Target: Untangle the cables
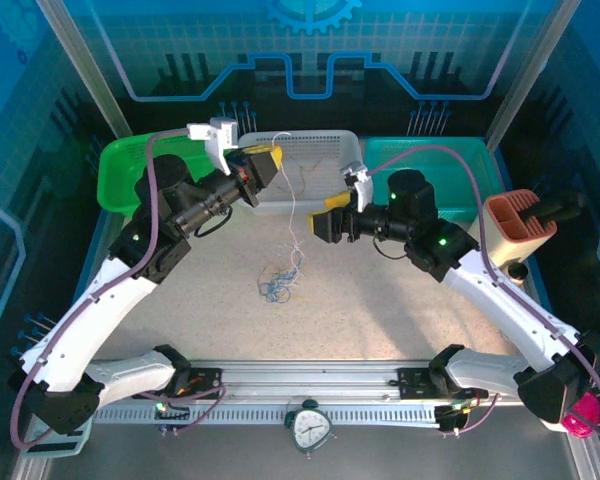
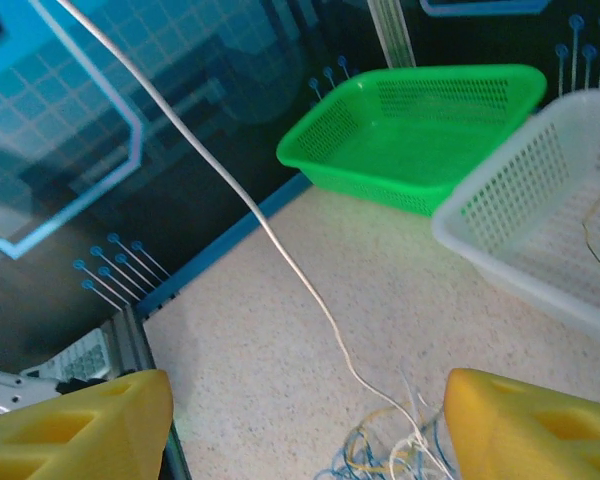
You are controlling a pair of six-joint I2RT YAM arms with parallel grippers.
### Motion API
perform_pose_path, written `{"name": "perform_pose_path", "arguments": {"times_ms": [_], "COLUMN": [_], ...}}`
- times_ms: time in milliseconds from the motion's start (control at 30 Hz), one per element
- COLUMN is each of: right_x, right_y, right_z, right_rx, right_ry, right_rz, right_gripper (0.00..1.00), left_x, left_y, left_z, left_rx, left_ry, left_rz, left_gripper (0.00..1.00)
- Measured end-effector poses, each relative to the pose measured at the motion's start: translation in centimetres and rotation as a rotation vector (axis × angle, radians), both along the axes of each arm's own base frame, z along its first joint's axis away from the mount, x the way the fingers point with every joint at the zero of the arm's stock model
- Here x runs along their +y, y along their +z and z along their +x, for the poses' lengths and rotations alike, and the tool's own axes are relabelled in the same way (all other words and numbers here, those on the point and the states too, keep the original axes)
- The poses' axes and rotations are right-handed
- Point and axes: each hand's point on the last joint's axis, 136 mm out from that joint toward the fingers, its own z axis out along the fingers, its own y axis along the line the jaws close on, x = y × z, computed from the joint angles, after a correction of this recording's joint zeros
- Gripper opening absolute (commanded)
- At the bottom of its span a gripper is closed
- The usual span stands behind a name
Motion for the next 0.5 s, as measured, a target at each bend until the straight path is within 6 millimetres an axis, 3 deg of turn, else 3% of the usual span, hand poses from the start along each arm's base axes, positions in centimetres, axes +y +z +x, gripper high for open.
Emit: {"name": "perform_pose_path", "arguments": {"times_ms": [167,300,333,433,467,500], "right_x": [2.2,3.5,3.8,4.6,4.8,4.9], "right_y": [1.6,0.8,0.6,-0.4,-0.6,-0.7], "right_z": [0.5,1.7,2.1,3.0,3.2,3.4], "right_rx": [-0.026,-0.018,-0.013,0.011,0.016,0.02], "right_ry": [0.044,0.053,0.053,0.054,0.054,0.055], "right_rz": [0.02,0.016,0.014,0.014,0.014,0.015], "right_gripper": [0.73,0.68,0.58,0.08,0.0,0.0], "left_x": [-0.5,-1.3,-1.5,-1.9,-2.1,-2.2], "left_y": [0.0,-0.4,-0.5,-0.8,-0.8,-0.8], "left_z": [0.1,0.3,0.4,0.5,0.5,0.6], "left_rx": [0.008,0.025,0.028,0.036,0.038,0.039], "left_ry": [-0.022,-0.045,-0.05,-0.063,-0.067,-0.07], "left_rz": [-0.016,-0.02,-0.019,-0.016,-0.016,-0.016], "left_gripper": [0.0,0.0,0.0,0.0,0.0,0.06]}}
